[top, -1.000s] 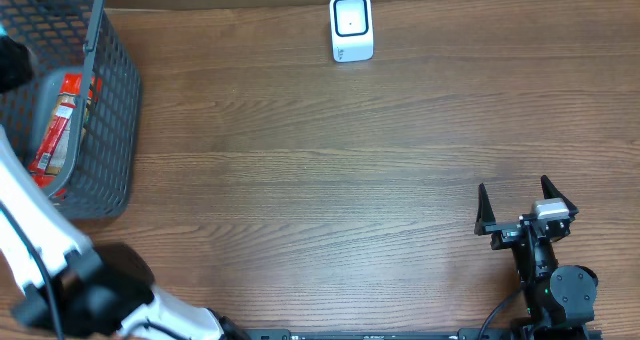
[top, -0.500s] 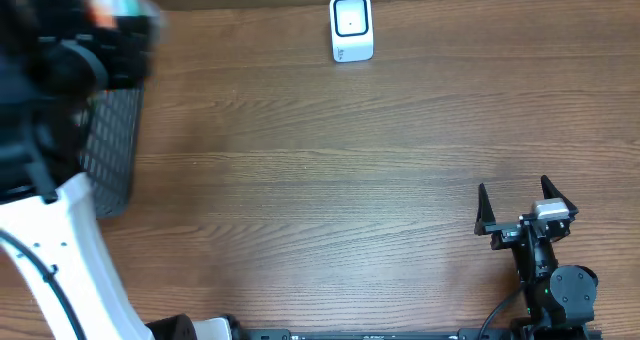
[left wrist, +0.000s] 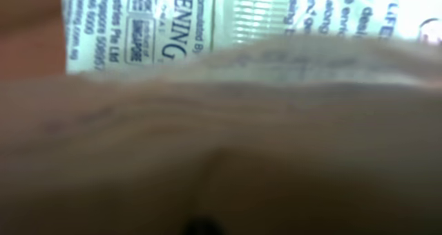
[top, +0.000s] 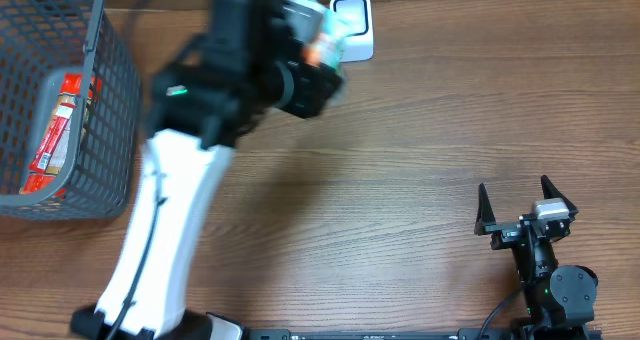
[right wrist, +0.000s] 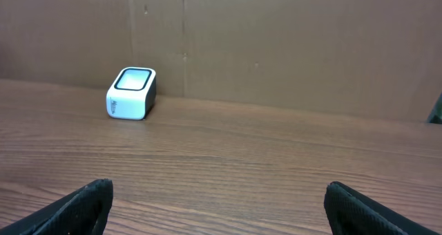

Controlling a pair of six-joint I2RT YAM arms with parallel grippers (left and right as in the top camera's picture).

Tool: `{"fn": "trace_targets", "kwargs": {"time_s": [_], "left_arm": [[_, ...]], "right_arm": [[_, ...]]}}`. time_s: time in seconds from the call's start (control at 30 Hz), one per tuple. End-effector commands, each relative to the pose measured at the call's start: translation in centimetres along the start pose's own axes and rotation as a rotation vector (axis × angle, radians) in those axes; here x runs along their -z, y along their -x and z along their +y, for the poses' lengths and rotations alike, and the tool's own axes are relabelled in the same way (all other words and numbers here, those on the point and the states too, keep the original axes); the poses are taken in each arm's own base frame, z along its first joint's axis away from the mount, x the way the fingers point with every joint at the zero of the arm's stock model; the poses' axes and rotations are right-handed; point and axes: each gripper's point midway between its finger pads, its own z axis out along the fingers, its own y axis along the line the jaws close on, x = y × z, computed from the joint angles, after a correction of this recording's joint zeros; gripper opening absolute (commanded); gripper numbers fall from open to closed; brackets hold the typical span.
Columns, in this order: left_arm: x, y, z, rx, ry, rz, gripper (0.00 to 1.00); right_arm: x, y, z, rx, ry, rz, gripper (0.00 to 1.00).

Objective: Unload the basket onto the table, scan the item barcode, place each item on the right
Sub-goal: 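Carry the packets to the table centre and lower them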

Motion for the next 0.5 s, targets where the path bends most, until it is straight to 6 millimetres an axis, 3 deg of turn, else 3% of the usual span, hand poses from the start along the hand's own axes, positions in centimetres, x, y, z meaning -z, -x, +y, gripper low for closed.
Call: {"fn": "trace_targets", "kwargs": {"time_s": [0.0,0.23,0.47], "left_arm": [[-5.3,-2.3,-3.2,0.009,-0.049,0.086,0.45],[-14.5,-7.1,-8.2,-0.06,-0.105,0.223,0.46],[-20.4,-9.3,-11.7,-0.075,-0.141,0.273,0.46]], "right_arm": [[0.0,-0.2,0.0,0.001,0.001,-0.003,1.0],[0.0,-0.2,0.0,0.001,0.001,-0.003,1.0],[0.0,-0.2,0.0,0.001,0.001,-0.003,1.0]]}}
